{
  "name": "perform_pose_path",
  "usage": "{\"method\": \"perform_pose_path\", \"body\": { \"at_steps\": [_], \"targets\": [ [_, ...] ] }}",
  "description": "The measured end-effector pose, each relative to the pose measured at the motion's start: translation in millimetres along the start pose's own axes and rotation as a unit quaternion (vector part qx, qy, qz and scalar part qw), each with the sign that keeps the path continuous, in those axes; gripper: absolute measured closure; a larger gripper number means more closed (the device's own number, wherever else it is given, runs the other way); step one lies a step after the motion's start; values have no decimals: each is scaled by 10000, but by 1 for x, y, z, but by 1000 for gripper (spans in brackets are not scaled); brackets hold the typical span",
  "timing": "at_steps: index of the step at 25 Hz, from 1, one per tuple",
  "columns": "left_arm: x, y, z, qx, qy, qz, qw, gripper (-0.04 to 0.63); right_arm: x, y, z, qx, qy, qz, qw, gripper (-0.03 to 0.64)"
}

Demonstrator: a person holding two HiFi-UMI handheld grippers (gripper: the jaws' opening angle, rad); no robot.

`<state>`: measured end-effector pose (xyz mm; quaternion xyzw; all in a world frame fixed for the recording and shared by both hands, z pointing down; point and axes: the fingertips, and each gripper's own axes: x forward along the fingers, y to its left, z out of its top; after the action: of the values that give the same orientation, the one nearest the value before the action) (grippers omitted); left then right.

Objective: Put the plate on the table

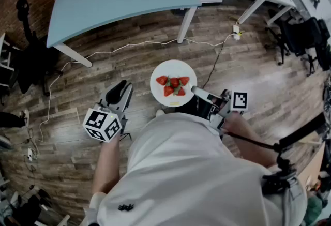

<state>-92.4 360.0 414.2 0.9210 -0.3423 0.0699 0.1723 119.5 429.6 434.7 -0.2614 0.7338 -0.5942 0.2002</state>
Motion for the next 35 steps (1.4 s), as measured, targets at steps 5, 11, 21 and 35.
{"method": "perform_pose_path", "body": {
  "at_steps": [5,11,21,35],
  "targets": [
    [-2,-5,2,49,0,-32,10000,504,-2,0,4,27,-104,31,9999,603],
    [31,11,9,-34,124,40,9999,504,14,-23,45,238,-53,-84,9997,603],
    [134,51,43,147,440,89,9989,505,71,-68,160,235,211,-81,9995,603],
    [275,83,107,-43,771,-190,9968,595,136,-81,328,350,447,-13,9984,603]
  ]
}}
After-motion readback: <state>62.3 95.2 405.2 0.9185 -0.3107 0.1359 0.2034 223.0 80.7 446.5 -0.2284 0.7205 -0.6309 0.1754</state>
